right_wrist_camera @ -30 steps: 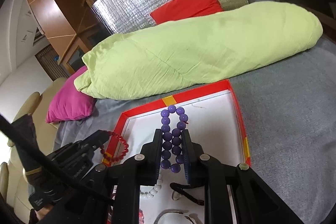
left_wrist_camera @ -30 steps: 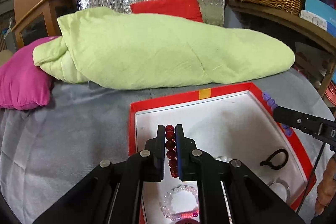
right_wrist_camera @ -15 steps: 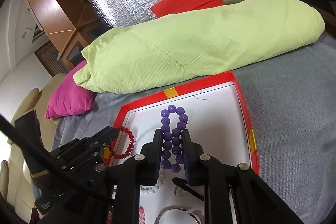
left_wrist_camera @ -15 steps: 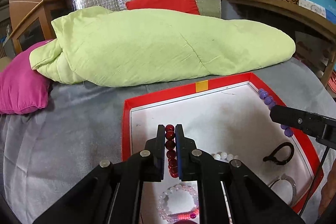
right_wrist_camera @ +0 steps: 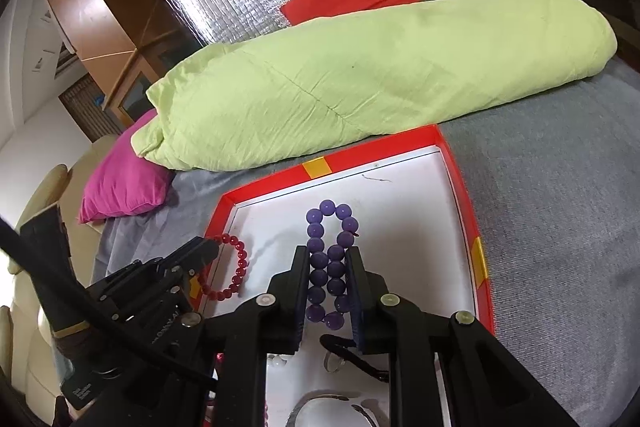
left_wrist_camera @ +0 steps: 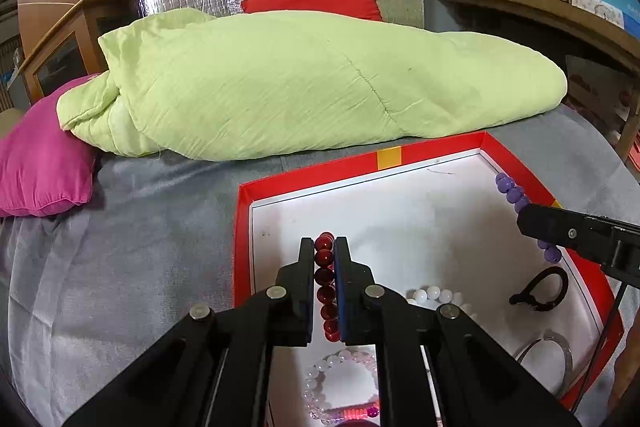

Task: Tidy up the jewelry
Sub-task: 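Carry the red bead bracelet over the box with left tool while right carries purple bracelet, then lower and release the red bead bracelet with left tool while right releases the purple bracelet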

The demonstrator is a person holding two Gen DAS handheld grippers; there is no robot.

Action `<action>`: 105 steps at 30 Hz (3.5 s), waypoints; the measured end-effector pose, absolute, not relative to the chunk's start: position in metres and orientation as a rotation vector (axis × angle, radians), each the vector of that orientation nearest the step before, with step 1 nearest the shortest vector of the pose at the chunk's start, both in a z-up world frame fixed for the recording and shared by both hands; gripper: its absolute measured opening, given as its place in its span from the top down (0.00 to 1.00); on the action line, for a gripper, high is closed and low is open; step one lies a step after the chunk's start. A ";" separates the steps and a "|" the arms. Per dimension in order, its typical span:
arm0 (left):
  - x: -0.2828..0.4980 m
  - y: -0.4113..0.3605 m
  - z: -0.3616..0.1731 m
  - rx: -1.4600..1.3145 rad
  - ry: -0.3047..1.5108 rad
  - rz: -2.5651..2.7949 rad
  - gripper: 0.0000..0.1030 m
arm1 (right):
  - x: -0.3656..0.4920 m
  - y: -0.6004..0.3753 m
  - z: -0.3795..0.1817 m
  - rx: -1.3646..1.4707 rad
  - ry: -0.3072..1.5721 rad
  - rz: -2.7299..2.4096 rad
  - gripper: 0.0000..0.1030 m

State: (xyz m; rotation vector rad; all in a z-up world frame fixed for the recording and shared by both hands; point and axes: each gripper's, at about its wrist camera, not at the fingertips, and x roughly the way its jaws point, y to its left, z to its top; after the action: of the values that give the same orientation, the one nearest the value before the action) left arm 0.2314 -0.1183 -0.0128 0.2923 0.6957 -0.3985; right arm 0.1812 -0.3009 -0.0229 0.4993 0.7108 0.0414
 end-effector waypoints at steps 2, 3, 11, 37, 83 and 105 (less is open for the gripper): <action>0.232 -0.118 -0.014 0.294 0.699 -0.396 0.90 | 0.182 -0.301 -0.024 0.499 0.717 0.035 0.81; 0.233 -0.118 -0.015 0.296 0.700 -0.395 0.90 | 0.182 -0.302 -0.025 0.498 0.719 0.032 0.81; 0.234 -0.117 -0.018 0.301 0.714 -0.395 0.90 | 0.183 -0.302 -0.028 0.493 0.735 0.017 0.81; 0.232 -0.122 -0.025 0.335 0.745 -0.412 0.90 | 0.187 -0.302 -0.036 0.482 0.782 -0.022 0.81; 0.237 -0.121 -0.032 0.380 0.809 -0.317 0.55 | 0.188 -0.300 -0.039 0.478 0.817 -0.032 0.79; 0.214 -0.119 -0.014 0.410 0.786 -0.254 0.31 | 0.177 -0.296 -0.027 0.441 0.836 -0.046 0.66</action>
State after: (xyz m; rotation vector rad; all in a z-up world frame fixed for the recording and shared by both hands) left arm 0.2136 -0.1185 -0.0139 0.4096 0.7855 -0.2543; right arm 0.1774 -0.2956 -0.0271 0.4407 0.8356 -0.0464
